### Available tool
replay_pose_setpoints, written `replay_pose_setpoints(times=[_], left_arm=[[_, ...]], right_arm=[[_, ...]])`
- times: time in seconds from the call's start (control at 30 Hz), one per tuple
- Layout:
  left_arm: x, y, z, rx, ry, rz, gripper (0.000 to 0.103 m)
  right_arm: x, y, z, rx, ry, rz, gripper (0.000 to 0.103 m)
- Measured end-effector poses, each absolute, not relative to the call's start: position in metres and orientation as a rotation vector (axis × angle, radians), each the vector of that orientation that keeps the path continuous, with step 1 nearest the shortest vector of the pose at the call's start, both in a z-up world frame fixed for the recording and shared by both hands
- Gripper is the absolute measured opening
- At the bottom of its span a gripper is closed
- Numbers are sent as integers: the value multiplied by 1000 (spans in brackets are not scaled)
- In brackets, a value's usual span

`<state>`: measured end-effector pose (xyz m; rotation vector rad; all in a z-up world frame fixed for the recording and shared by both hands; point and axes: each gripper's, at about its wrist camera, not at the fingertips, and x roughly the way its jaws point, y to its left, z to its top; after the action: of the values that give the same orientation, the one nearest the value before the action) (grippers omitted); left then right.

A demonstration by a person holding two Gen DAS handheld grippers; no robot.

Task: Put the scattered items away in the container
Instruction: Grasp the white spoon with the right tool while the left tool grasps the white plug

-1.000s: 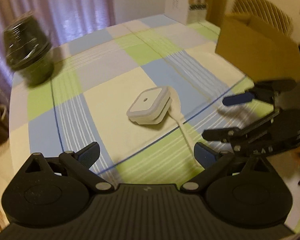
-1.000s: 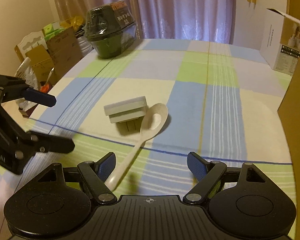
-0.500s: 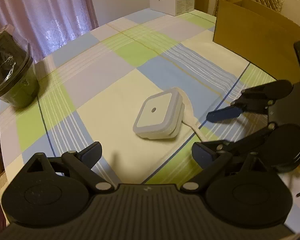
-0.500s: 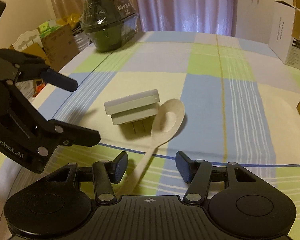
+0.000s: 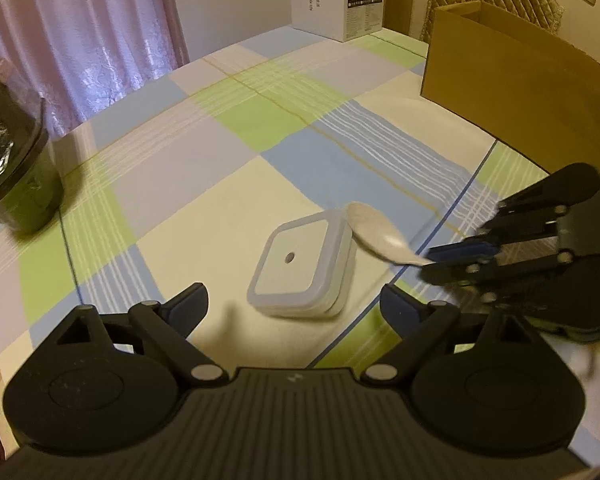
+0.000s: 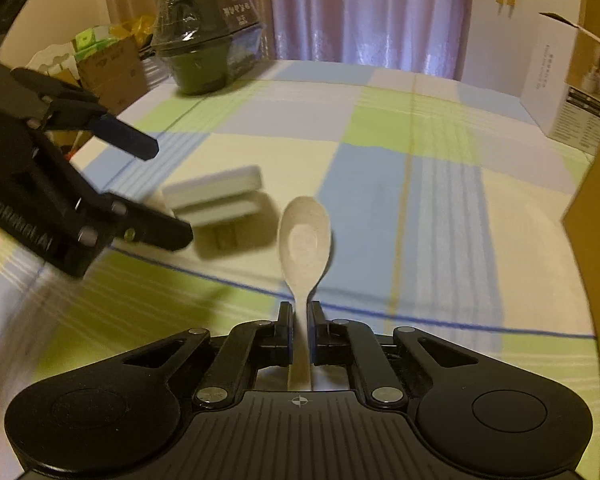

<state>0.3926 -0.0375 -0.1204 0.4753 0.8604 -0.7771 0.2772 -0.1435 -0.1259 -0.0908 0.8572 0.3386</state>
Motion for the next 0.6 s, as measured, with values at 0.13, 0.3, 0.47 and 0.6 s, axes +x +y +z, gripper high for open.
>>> replay_pose_setpoints(times=[0.13, 0.3, 0.47, 0.6], left_arm=[[401, -47, -128, 470, 881, -785, 90], [408, -57, -137, 464, 920, -757, 53], [392, -60, -130, 482, 940, -764, 36], [359, -56, -125, 494, 965, -773, 29]], right_arm=[[266, -162, -124, -83, 863, 317, 10], [255, -175, -122, -76, 871, 306, 9], [244, -181, -120, -65, 882, 307, 9], [229, -188, -115, -72, 889, 315, 9]])
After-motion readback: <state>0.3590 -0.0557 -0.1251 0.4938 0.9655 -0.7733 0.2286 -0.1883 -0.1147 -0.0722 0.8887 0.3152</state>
